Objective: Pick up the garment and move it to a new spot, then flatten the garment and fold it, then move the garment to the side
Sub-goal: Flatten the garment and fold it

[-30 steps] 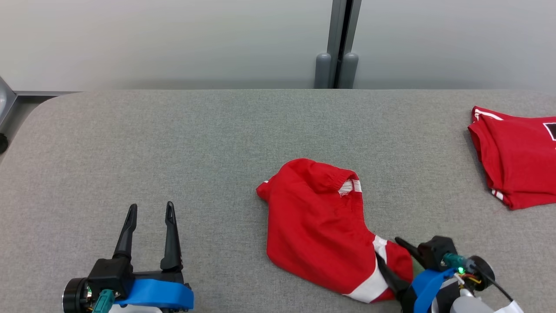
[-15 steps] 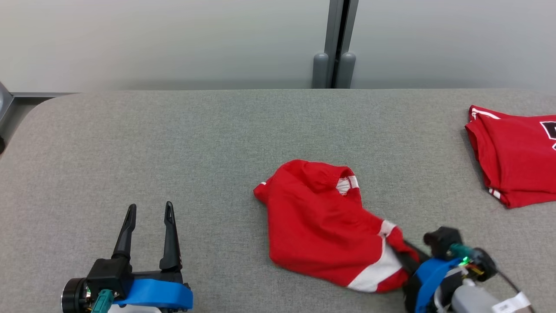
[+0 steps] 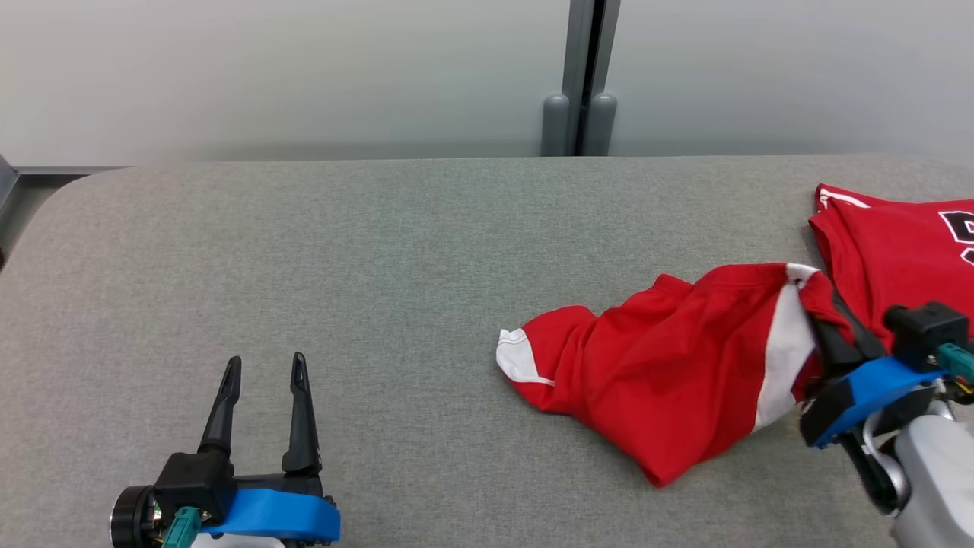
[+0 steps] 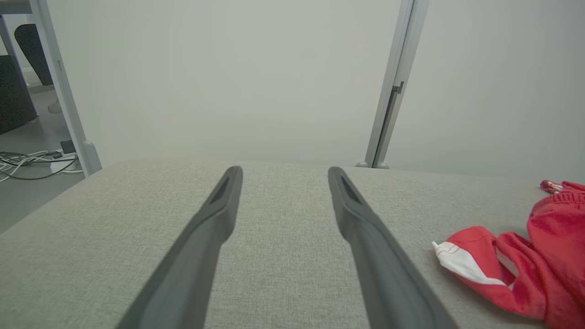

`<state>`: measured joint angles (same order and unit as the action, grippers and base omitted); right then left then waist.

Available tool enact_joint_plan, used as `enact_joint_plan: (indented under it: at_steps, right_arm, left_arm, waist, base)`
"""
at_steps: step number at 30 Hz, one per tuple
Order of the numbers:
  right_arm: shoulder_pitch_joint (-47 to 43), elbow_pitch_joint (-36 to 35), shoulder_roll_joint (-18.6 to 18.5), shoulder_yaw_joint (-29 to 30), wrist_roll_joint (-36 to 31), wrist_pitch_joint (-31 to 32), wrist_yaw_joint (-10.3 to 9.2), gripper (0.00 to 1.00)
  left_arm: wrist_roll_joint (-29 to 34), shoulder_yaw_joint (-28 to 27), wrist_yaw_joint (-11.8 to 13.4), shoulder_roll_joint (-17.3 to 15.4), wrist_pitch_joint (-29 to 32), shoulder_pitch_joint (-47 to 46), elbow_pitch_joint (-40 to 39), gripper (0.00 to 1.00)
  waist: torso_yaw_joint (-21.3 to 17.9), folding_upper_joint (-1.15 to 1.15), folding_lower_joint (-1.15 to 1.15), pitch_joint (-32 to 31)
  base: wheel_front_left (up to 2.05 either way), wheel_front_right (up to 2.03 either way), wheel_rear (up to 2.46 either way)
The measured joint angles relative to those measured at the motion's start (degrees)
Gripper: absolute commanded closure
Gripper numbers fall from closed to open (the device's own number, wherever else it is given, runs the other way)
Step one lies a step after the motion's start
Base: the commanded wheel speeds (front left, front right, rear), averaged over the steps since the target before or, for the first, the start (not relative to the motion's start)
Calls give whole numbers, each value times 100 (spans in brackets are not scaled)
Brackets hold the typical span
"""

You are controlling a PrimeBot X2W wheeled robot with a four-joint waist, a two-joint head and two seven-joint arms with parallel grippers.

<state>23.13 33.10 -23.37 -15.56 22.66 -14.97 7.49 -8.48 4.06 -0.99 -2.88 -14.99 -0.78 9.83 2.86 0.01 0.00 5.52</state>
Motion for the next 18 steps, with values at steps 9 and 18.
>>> enact_joint_plan:
  at_steps: [9, 18]
  right_arm:
    - [257, -449, 639, -681, -187, -1, 0, 100]
    - [948, 83, 1603, -1964, -131, 0, 0, 100]
  left_arm:
    - [-9, 36, 4, 1, 0, -19, 5, 0]
    - [-89, 118, 40, 0, -1, -58, -4, 0]
  waist:
    - [305, 0, 0, -51]
    - [795, 0, 0, 1]
  base:
    - [0, 0, 0]
    - [0, 0, 0]
